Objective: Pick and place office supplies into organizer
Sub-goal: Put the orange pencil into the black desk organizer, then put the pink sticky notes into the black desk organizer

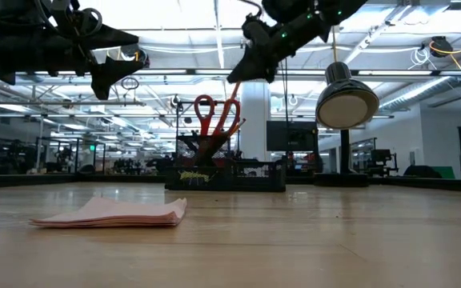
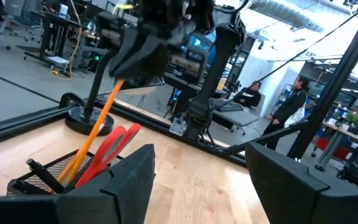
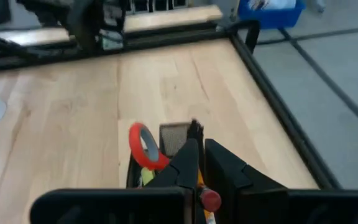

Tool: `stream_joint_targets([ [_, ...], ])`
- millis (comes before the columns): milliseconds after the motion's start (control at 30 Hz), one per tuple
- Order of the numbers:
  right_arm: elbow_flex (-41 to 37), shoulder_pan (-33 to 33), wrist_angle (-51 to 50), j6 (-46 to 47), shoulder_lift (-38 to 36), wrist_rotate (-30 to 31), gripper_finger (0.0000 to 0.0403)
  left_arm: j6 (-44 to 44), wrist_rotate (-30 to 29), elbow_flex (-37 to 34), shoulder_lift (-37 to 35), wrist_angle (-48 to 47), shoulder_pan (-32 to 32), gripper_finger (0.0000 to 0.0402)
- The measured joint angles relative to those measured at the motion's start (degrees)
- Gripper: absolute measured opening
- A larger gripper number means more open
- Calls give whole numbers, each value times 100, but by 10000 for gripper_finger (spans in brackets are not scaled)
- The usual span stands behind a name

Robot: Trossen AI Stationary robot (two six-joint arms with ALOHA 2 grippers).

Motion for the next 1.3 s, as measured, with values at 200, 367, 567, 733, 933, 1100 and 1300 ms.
stream_joint_targets([
  [200, -2, -10, 82, -23, 423, -30, 12, 14, 0, 0, 0, 0, 0, 255],
  [367, -4, -29, 245, 4, 733, -312, 13, 21, -1, 0, 0, 1, 0, 255],
  [567, -4, -27, 308, -18, 904, -320, 13, 20, 0, 0, 0, 2, 0, 255],
  [733, -4, -27, 323, -160, 912, -308, 15, 22, 0, 0, 0, 0, 0, 255],
  [933, -11, 42, 493, -229, 917, -272, 44, 22, 0, 0, 0, -2, 0, 255],
  [1100, -11, 188, 591, -460, 915, 27, 113, 25, 0, 2, 0, -57, 0, 255],
  [1300, -13, 256, 493, -776, 792, 518, 201, 32, -28, 2, 0, -132, 0, 255],
])
